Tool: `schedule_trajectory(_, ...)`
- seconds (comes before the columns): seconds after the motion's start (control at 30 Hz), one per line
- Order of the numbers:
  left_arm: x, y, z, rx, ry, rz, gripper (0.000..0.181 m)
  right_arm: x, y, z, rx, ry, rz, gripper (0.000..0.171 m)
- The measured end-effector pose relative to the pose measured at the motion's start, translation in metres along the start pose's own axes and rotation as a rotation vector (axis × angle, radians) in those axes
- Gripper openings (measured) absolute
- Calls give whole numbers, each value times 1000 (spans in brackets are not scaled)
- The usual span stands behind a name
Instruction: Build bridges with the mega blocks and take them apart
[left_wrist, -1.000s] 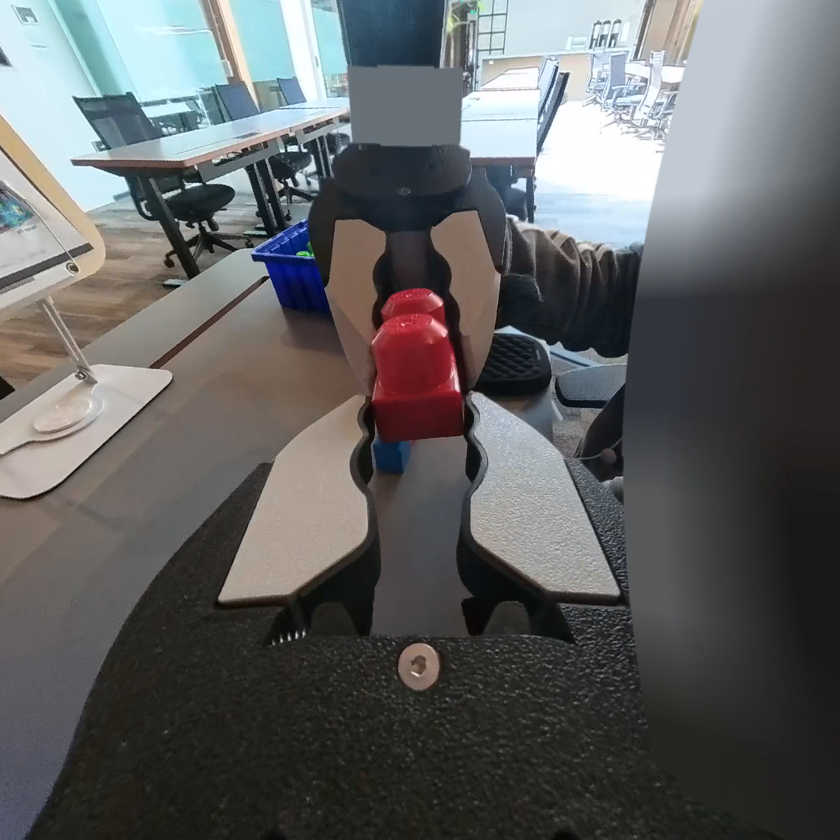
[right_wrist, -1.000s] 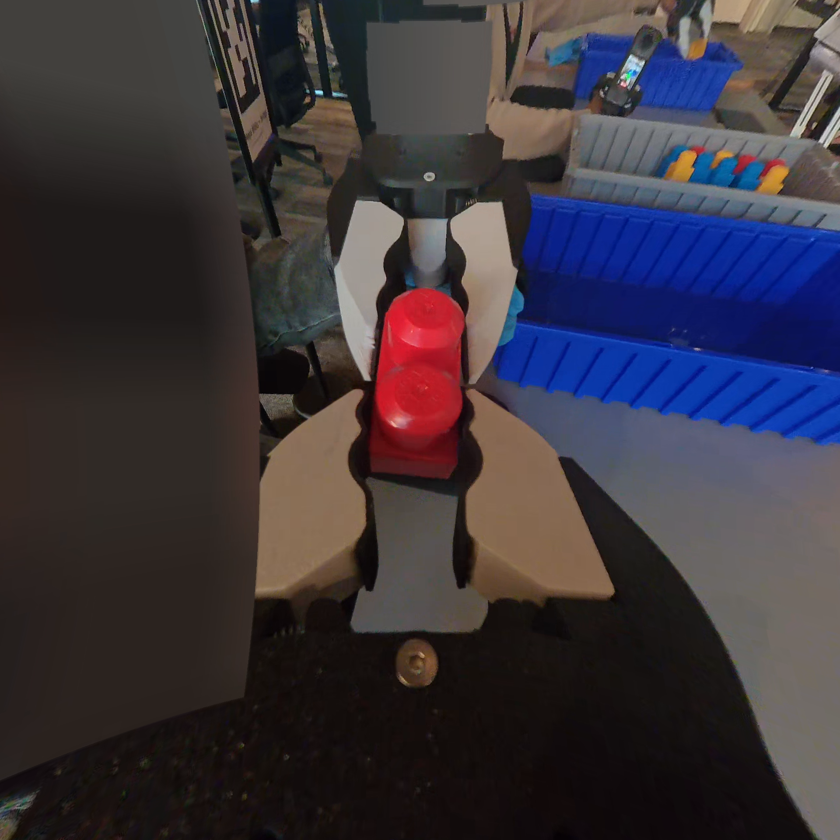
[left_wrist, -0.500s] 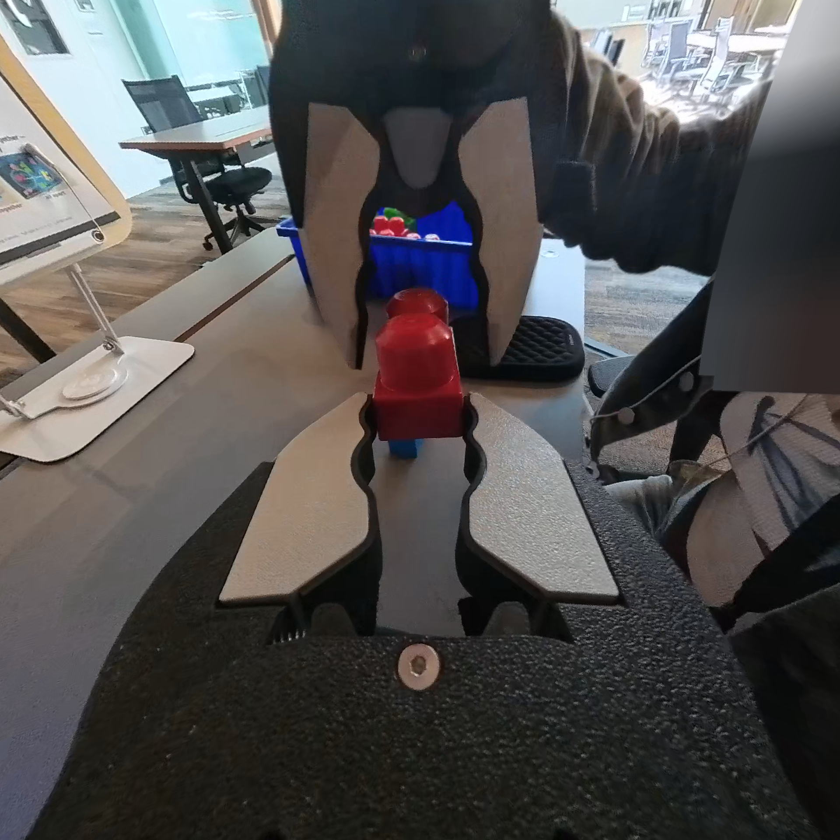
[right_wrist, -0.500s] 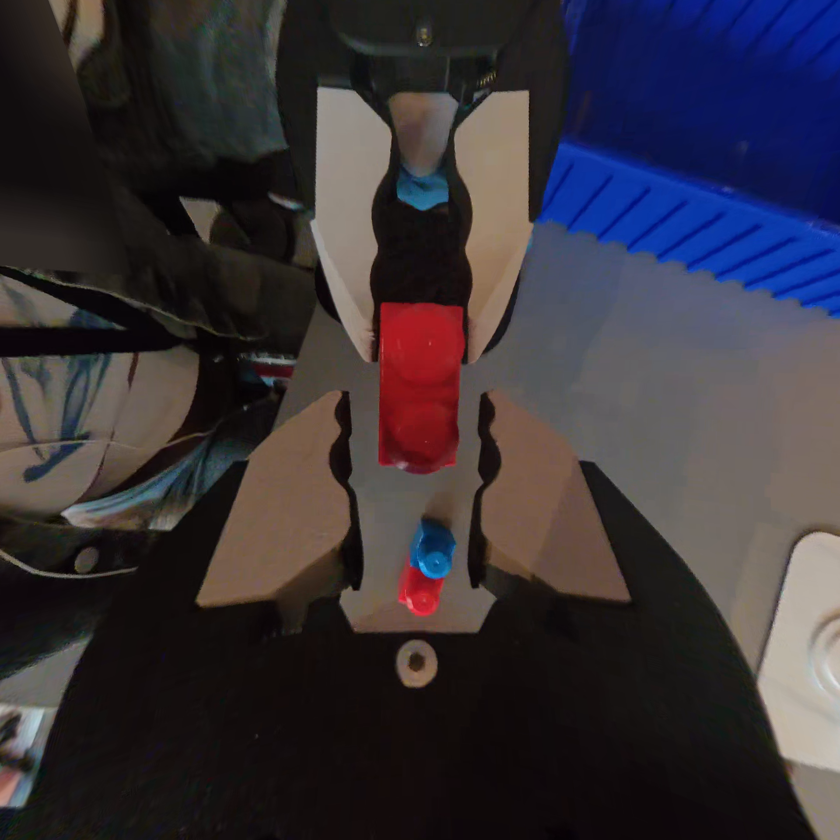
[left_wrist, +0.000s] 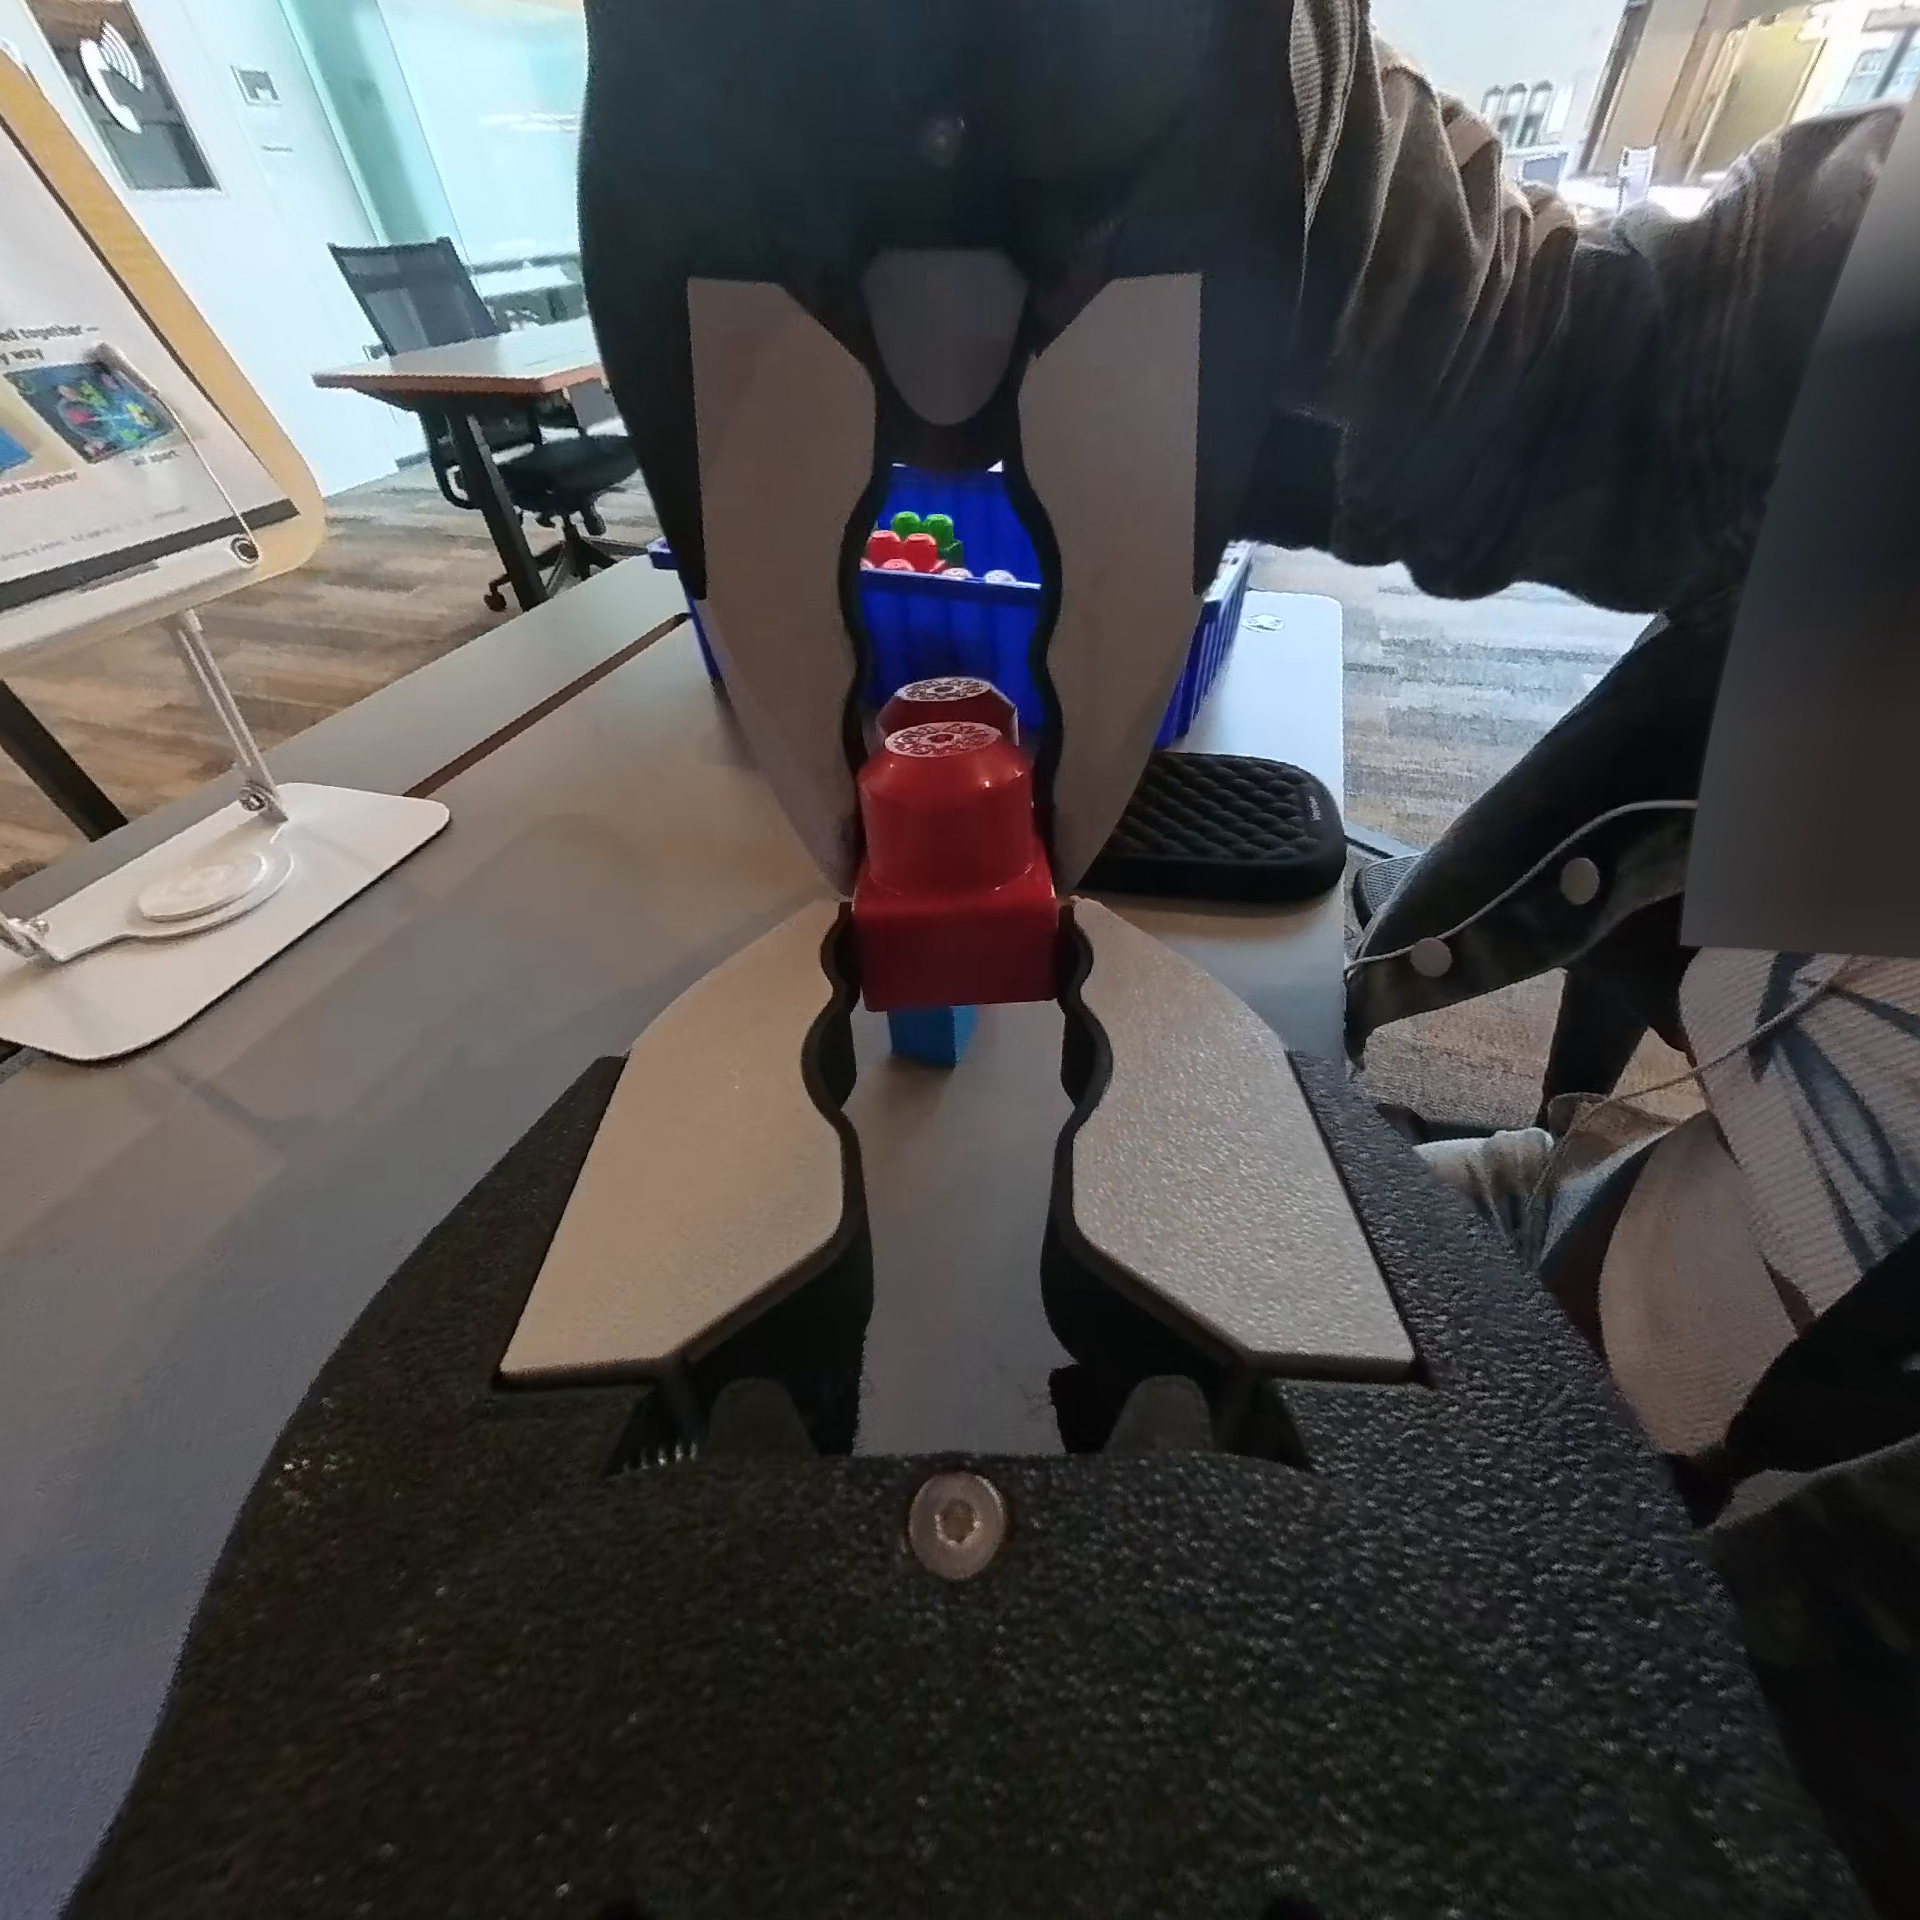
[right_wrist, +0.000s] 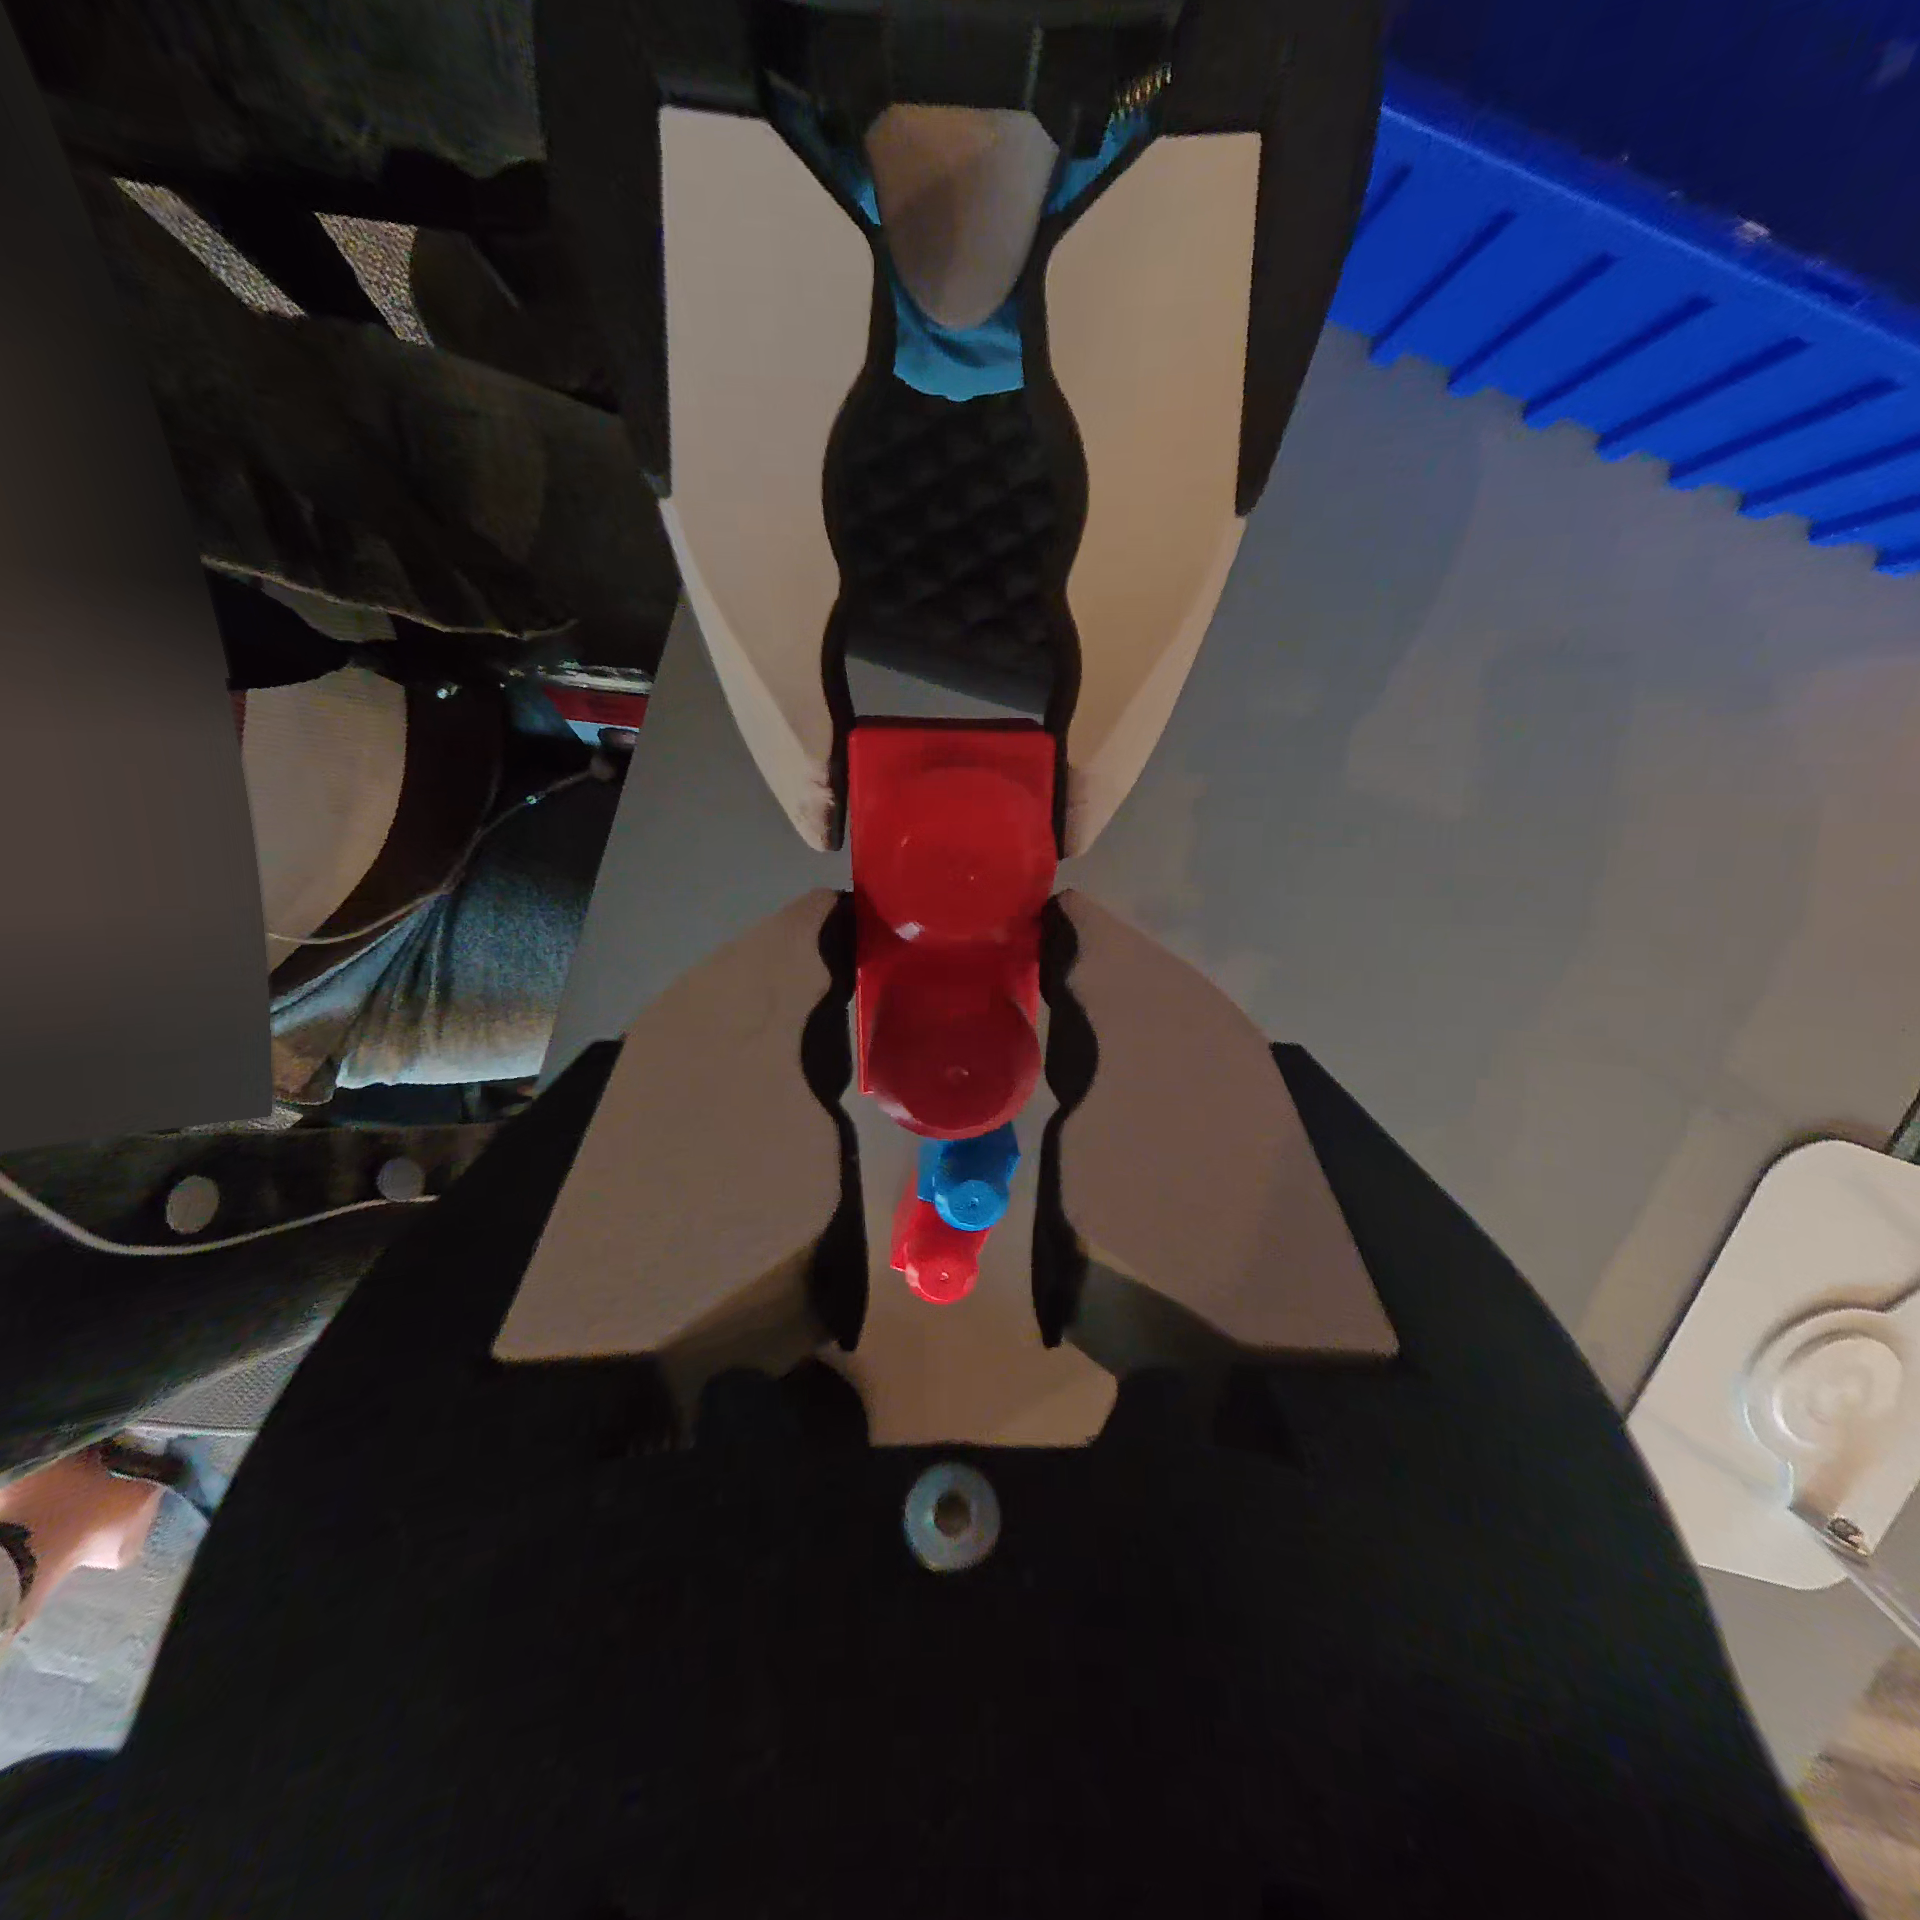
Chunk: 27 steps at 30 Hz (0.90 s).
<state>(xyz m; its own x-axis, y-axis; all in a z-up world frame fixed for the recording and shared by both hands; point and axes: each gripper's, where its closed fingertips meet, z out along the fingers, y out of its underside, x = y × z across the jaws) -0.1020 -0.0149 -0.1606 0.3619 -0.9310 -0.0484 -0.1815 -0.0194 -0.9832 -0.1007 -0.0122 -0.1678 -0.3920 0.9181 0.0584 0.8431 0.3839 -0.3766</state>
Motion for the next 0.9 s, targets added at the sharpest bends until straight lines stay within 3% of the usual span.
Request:
schedule_trajectory(0.1, -1, 6, 0, -17, -11, 6, 36, 1, 1, 3, -7, 10, -8, 33)
schedule_trajectory(0.2, -6, 12, -4, -48, -61, 3, 62, 3, 2, 2, 0, 28, -1, 33)
schedule_trajectory(0.3, -12, 15, -16, -71, -131, 6, 66, 5, 9, -3, -14, 57, 31, 33)
schedule_trajectory(0.7, -34, -1, -77, -40, -334, -8, 56, 10, 109, -1, -201, 162, 268, 33)
schedule_trajectory(0.9, -33, -3, -85, -20, -339, -5, 52, 7, 146, 18, -269, 144, 207, 34)
